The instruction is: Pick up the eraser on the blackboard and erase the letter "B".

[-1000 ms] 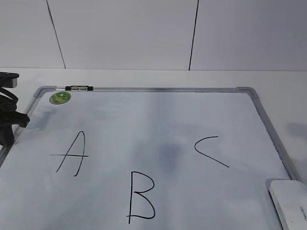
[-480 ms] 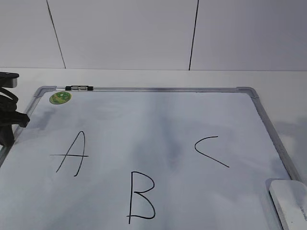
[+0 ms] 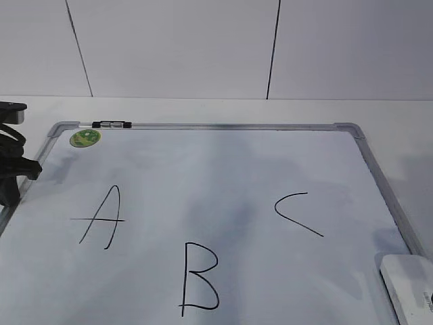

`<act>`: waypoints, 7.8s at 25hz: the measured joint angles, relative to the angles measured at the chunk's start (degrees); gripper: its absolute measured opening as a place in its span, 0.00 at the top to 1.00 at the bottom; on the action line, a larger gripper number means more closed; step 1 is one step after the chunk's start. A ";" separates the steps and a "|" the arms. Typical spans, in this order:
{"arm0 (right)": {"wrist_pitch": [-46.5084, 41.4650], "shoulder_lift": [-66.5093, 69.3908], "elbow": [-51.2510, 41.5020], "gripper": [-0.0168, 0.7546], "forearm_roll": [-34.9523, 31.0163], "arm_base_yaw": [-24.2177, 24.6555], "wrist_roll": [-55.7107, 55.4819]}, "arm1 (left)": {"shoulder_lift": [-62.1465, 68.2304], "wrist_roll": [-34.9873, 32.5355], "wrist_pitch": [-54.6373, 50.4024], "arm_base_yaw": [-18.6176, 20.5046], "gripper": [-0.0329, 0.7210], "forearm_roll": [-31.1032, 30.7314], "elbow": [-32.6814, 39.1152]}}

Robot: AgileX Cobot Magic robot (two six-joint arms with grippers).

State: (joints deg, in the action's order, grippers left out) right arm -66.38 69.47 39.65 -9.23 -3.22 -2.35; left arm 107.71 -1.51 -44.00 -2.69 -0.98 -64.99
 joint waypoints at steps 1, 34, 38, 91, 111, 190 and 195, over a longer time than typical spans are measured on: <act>0.86 1.08 0.03 0.10 0.00 0.00 0.29 | 0.00 0.00 0.00 0.00 0.93 0.00 0.00; 3.88 14.01 4.25 0.10 -2.16 -2.26 0.07 | 0.00 0.00 0.64 0.00 0.93 0.02 0.00; 5.70 15.04 4.25 0.10 1.44 -6.59 -4.19 | 0.00 0.00 0.80 0.00 0.93 0.02 0.00; 7.66 20.07 4.59 0.26 2.94 -7.25 -8.57 | 0.00 0.00 1.61 0.00 0.94 0.22 0.00; -0.73 17.20 13.05 0.27 3.81 -8.84 -8.91 | 0.00 0.00 1.61 0.00 0.94 0.45 0.00; -5.12 55.34 58.24 0.27 5.89 -43.72 -10.98 | 0.10 -0.10 1.63 0.10 0.94 1.28 0.00; -5.00 55.34 58.24 0.27 3.86 -51.68 -10.56 | 0.10 -0.10 1.63 0.10 0.94 1.28 0.00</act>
State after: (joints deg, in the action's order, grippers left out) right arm -71.37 124.81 97.89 -5.38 -54.91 -12.91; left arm 107.81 -1.61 -42.38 -2.59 0.31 -64.99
